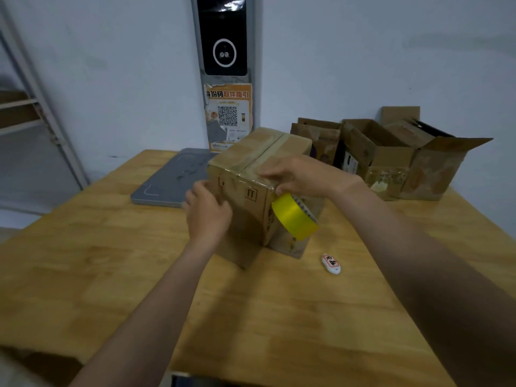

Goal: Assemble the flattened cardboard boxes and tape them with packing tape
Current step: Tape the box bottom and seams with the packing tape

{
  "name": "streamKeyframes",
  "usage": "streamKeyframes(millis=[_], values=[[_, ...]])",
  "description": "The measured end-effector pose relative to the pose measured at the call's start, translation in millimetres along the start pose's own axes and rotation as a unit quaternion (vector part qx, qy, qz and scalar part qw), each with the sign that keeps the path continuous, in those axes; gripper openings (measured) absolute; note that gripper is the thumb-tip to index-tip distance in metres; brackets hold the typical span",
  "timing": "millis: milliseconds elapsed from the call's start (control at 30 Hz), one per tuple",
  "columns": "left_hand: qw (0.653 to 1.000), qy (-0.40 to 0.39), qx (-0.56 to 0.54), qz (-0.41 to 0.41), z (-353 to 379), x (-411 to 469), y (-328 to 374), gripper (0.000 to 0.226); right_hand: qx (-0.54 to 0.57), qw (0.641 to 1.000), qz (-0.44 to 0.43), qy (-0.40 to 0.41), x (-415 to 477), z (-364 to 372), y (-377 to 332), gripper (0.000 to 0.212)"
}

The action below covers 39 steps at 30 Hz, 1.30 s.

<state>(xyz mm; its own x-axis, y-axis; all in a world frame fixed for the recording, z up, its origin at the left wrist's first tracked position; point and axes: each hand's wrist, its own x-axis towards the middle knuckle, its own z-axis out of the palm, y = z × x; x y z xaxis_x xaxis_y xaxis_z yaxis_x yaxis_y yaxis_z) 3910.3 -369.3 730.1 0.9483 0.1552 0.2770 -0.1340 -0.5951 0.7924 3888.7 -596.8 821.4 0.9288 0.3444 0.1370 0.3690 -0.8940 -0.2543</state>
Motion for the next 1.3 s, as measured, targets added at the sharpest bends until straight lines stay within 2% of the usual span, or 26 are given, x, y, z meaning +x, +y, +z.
streamKeyframes(millis=[67,100,167,233,333,400,467,533,600,700,767,867,967,1100,1300], values=[[0.980,-0.089,0.014,-0.178,3,-5,-14,0.076,-0.008,1.000,-0.016,0.007,3,5,2,0.063],[0.963,-0.134,0.002,-0.232,4,-8,-19,0.088,-0.016,1.000,-0.023,0.011,4,6,3,0.064],[0.942,-0.187,-0.043,-0.277,9,-13,-29,0.108,-0.022,0.999,-0.032,0.018,6,6,3,0.065],[0.938,-0.159,-0.096,-0.292,15,-11,-33,0.110,-0.023,0.999,-0.030,0.022,9,7,4,0.067],[0.944,-0.070,-0.134,-0.292,20,-7,-35,0.093,-0.028,0.999,-0.024,0.013,10,10,5,0.073],[0.947,-0.072,-0.175,-0.260,25,-6,-40,0.091,-0.020,1.000,-0.015,0.002,8,11,5,0.075],[0.944,-0.133,-0.202,-0.225,31,-12,-43,0.084,-0.014,1.000,-0.012,-0.002,5,12,6,0.075],[0.957,-0.173,-0.141,-0.184,38,-17,-40,0.050,-0.012,1.000,-0.016,-0.002,2,13,4,0.074],[0.975,-0.161,-0.063,-0.140,42,-19,-33,0.028,-0.022,0.999,-0.028,0.002,1,13,1,0.072],[0.992,-0.099,0.039,-0.075,41,-19,-19,0.034,-0.050,0.998,-0.037,0.015,-3,11,-1,0.066],[0.997,-0.049,0.049,-0.024,31,-17,-11,0.038,-0.062,0.997,-0.034,0.033,-9,11,3,0.063],[0.997,-0.001,0.051,0.066,10,-8,6,0.040,-0.048,0.991,-0.058,0.113,-21,10,3,0.055],[0.986,0.042,0.079,0.143,-10,12,34,0.040,-0.060,0.973,-0.086,0.205,-27,5,-1,0.045],[0.967,0.078,0.099,0.223,-33,35,79,0.043,-0.008,0.956,-0.051,0.289,-37,-4,-4,0.035],[0.924,0.138,0.126,0.333,-49,54,164,0.051,0.061,0.896,-0.027,0.440,-56,-12,-6,0.027]])
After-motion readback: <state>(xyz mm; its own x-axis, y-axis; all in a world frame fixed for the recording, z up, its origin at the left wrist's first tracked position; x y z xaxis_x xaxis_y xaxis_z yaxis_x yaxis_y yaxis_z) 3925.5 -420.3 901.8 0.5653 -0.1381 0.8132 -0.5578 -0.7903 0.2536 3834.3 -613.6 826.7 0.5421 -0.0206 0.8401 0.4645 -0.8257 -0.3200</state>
